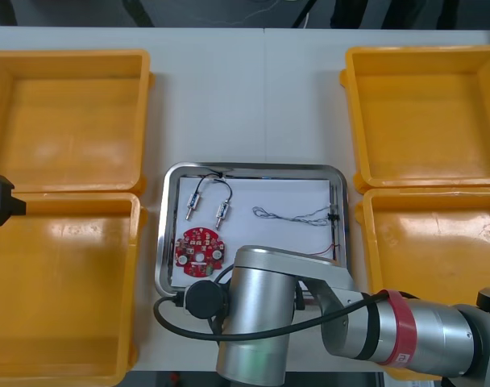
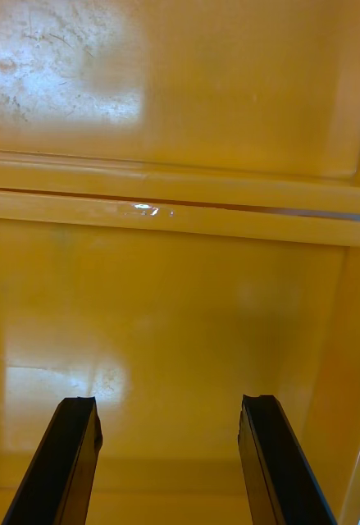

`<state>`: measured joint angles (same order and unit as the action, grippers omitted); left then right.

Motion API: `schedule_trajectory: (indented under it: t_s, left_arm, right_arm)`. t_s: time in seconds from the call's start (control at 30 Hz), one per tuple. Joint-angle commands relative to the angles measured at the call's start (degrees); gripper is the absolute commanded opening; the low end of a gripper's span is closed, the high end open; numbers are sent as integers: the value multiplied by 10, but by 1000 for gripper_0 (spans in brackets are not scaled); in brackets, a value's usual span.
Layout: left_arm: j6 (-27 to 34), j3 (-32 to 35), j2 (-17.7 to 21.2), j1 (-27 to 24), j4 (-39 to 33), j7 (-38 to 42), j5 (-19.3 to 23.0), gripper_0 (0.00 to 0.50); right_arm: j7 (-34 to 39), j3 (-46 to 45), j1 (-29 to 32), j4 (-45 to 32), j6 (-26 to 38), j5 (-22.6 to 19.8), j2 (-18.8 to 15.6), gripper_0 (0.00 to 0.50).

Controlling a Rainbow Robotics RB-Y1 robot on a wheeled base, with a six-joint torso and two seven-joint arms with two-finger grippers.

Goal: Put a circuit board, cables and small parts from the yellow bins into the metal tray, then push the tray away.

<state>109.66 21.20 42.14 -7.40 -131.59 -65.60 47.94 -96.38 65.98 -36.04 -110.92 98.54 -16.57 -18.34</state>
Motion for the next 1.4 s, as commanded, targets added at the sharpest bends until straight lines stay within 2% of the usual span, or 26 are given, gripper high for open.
schedule_trajectory:
  t_s: [0.03, 0.37, 0.4, 0.43, 0.5, 0.53, 0.57, 0.6, 0.7, 0.8, 1.13, 1.4]
  left_arm:
    - [3, 17, 25, 11, -18, -49, 4, 500]
    - [3, 17, 25, 11, -18, -49, 4, 500]
    - [3, 17, 25, 11, -18, -49, 4, 500]
    - [3, 17, 25, 11, -18, -49, 4, 500]
    - [3, 17, 25, 11, -18, -49, 4, 500]
    - [3, 17, 25, 11, -18, -49, 4, 500]
    - [3, 17, 25, 11, -18, -49, 4, 500]
    - [3, 17, 25, 11, -18, -49, 4, 500]
    - [3, 17, 25, 11, -18, -49, 4, 500]
    - [3, 17, 25, 11, -18, -49, 4, 500]
    - [3, 17, 25, 11, -18, -49, 4, 500]
    - [3, 17, 25, 11, -18, -49, 4, 500]
  right_arm:
    - [14, 11, 8, -7, -6, 5, 17, 500]
    - [17, 21, 7, -9, -6, 24, 8, 489]
    - [18, 21, 7, -10, -6, 24, 6, 451]
    - [18, 21, 7, -11, -6, 24, 5, 434]
    - [19, 21, 7, -17, -5, 24, 3, 348]
    - [20, 22, 7, -18, -5, 25, 2, 322]
    - [22, 25, 7, -19, -5, 25, 1, 236]
    - [22, 28, 8, -21, -5, 29, 1, 175]
    - [25, 35, 7, -25, -6, 37, 0, 73]
    - [27, 38, 7, -25, -6, 42, 0, 47]
    - [27, 41, -1, -25, -12, 43, -9, 42]
    - [32, 67, -39, -25, -21, 43, -28, 33]
